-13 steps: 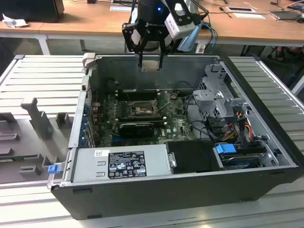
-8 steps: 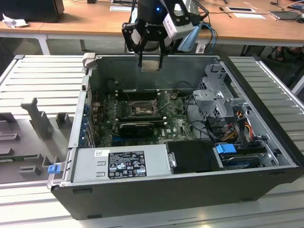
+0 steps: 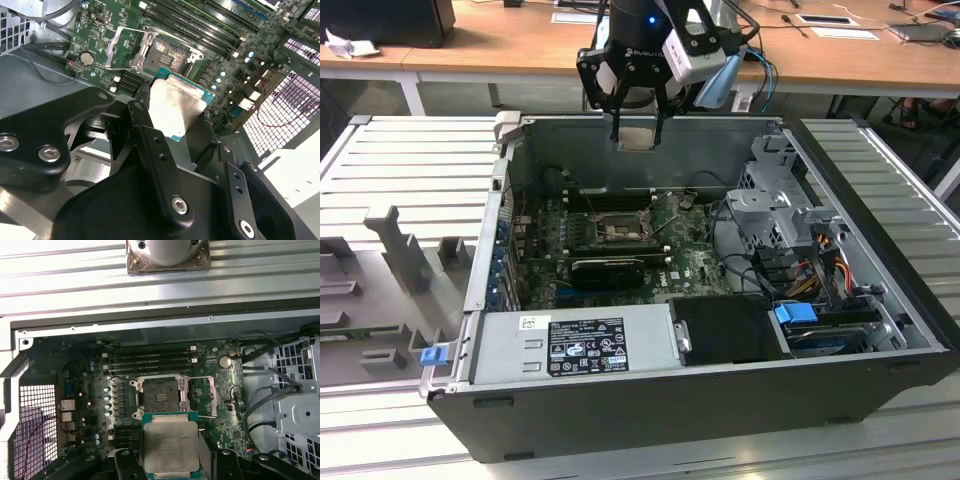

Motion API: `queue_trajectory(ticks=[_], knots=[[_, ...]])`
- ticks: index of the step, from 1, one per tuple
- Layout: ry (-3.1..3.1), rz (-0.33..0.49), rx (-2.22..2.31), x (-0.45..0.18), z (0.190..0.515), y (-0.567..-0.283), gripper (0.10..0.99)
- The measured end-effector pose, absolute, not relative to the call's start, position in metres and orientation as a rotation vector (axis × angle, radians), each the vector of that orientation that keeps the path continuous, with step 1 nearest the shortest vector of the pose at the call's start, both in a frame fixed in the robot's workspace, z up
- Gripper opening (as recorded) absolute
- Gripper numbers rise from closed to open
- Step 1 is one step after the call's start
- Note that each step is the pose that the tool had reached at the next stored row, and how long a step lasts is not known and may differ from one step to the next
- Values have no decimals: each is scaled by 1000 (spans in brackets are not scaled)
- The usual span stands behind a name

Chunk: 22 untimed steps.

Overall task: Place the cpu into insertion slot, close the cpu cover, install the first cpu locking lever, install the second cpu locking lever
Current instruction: 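Place the cpu into insertion slot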

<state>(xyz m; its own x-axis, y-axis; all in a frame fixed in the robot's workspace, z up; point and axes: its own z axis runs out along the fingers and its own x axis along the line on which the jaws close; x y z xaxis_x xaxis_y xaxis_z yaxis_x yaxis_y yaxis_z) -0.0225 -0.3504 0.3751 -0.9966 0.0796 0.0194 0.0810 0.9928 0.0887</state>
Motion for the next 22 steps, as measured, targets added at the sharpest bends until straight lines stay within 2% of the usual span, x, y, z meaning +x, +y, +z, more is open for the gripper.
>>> queue_trajectory(ticks=[22], knots=[[-3119, -140, -186, -22, 375, -350, 529]])
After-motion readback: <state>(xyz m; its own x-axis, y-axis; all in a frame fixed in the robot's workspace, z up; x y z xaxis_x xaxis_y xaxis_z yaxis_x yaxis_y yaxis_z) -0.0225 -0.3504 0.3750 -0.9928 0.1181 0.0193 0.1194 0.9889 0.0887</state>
